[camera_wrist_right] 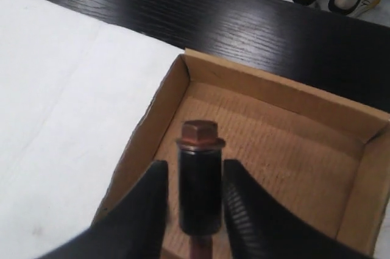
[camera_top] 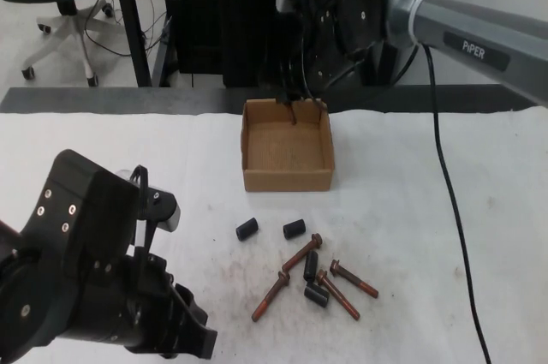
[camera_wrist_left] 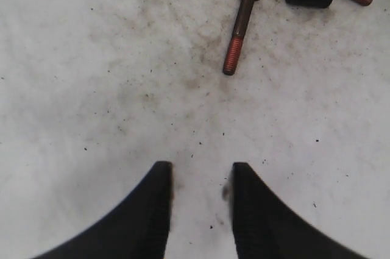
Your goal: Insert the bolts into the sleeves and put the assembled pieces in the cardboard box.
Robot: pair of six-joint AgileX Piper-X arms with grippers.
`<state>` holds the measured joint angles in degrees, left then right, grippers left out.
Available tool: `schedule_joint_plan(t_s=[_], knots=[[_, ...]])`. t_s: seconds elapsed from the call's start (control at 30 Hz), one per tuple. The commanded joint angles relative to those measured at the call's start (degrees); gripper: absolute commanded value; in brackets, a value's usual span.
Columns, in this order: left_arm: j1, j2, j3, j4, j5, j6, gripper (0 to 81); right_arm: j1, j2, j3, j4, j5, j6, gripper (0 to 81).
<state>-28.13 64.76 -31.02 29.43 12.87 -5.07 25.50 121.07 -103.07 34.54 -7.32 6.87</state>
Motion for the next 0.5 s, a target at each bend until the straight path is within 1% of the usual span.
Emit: schedule_joint_plan(t_s=[0.0,0.13,0.2,0.27,0.37,0.4,0.47], knots=[[0.0,-0.15,-0.28,-1.93,0.1,-0.16,31.2,-0.43,-0.69,-0.69,-0.89,0.13,-0.44,39.0],[0.0,-0.15,-0.28,-1.86,0.1,-0.16,31.2,-0.73,-1.07,-0.69,-0.89,0.13,-0.44,36.7],[0.0,-0.15,-0.28,-1.82,0.1,-0.16,31.2,-0.95,-1.67,-0.69,-0.78,0.13,-0.44,32.9],[0.0,-0.15,-0.28,-1.83,1.76,-0.16,31.2,-1.13,-2.76,-0.81,0.7,0.13,-0.44,24.8],[0.0,-0.15,-0.75,-2.34,8.66,-0.69,31.2,-2.17,-5.96,-0.65,7.51,0.13,-0.42,5.4],[0.0,-0.15,-0.92,-2.82,11.21,-1.64,31.2,-2.53,-7.02,-0.44,10.26,0.13,0.34,0.6],[-0.16,-0.15,-0.93,-4.2,14.6,-3.83,31.1,-3.23,-8.85,0.15,14.47,0.13,1.07,0.7]])
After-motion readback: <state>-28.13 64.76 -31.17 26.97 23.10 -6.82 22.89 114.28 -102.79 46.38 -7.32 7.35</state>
